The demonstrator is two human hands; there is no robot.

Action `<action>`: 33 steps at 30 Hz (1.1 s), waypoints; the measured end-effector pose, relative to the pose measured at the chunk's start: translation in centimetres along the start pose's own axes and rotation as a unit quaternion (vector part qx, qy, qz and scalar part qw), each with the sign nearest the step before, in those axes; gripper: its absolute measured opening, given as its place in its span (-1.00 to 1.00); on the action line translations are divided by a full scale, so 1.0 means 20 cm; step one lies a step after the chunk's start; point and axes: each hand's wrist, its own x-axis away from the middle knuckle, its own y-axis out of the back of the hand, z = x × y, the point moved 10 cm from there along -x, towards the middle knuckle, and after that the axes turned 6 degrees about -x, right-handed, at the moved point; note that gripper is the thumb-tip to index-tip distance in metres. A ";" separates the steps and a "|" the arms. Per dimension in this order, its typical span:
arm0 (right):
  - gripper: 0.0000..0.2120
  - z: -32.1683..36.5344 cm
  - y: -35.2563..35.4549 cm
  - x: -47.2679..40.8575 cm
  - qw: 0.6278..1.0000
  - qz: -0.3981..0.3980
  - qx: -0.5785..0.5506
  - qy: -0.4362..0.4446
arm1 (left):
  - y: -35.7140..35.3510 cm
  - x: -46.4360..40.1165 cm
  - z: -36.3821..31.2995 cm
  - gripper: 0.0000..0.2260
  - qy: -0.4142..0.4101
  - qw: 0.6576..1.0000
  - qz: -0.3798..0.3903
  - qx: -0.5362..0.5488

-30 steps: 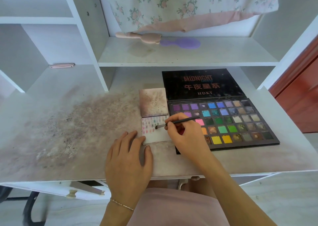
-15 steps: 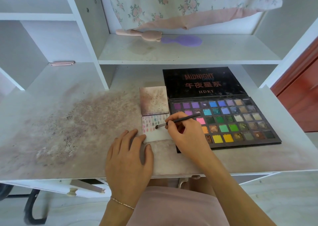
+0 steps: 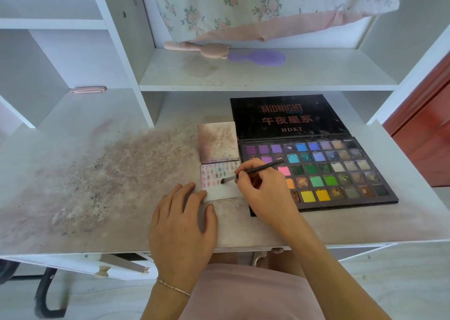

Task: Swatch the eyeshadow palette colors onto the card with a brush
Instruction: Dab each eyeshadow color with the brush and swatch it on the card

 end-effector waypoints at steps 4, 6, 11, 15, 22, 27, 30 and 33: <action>-0.75 0.00 0.00 0.00 1.000 0.002 0.001 -0.002 | 0.00 0.00 0.00 -0.67 0.001 1.000 -0.003 -0.002; -0.75 0.00 0.00 0.00 1.000 0.003 0.005 0.000 | 0.00 0.00 0.00 -0.67 0.000 1.000 -0.004 -0.002; -0.74 0.00 0.00 0.00 1.000 0.000 0.009 -0.001 | 0.00 0.00 0.00 -0.66 0.000 1.000 -0.001 -0.002; -0.75 0.00 0.00 0.00 1.000 0.001 0.006 0.000 | 0.00 0.00 0.00 -0.67 0.000 1.000 -0.003 0.000; -0.76 0.00 0.03 0.01 1.000 -0.010 -0.027 0.002 | 0.00 0.00 0.00 -0.66 0.003 1.000 0.003 0.000; -0.80 0.06 0.14 0.05 0.993 -0.074 -0.078 0.056 | 0.00 0.00 0.00 -0.67 0.005 1.000 0.004 0.005; -0.82 0.05 0.22 0.08 0.989 -0.109 -0.075 0.062 | 0.00 0.00 0.00 -0.66 0.003 1.000 0.005 0.005; -0.77 0.02 0.33 0.13 0.986 -0.135 -0.075 0.057 | 0.01 0.00 0.00 -0.66 0.003 1.000 0.001 0.007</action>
